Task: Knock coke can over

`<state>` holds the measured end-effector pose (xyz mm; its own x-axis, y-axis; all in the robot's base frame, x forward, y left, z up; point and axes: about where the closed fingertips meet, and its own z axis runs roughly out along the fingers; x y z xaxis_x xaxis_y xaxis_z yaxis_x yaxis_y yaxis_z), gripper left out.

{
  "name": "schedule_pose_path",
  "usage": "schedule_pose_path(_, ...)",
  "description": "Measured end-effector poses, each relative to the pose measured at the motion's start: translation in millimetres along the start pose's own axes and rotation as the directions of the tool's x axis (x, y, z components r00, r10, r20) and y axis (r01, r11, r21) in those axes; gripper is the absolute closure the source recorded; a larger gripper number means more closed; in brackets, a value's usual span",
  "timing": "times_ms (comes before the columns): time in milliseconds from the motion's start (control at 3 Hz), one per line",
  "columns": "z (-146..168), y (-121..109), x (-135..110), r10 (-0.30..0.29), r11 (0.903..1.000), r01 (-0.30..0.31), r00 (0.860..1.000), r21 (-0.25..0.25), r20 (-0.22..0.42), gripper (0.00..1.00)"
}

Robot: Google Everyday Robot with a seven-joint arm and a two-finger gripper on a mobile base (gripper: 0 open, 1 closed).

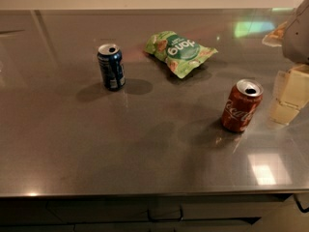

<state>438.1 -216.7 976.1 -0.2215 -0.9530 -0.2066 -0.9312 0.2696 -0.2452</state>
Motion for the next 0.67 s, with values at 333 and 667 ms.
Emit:
schedule_pose_path(333, -0.1, -0.1, -0.1, 0.000, 1.0000, 0.000, 1.000, 0.001, 0.000, 0.00)
schedule_pose_path(667, 0.6, -6.9, 0.1, -0.014, 0.9996, 0.013, 1.000, 0.025, 0.027, 0.00)
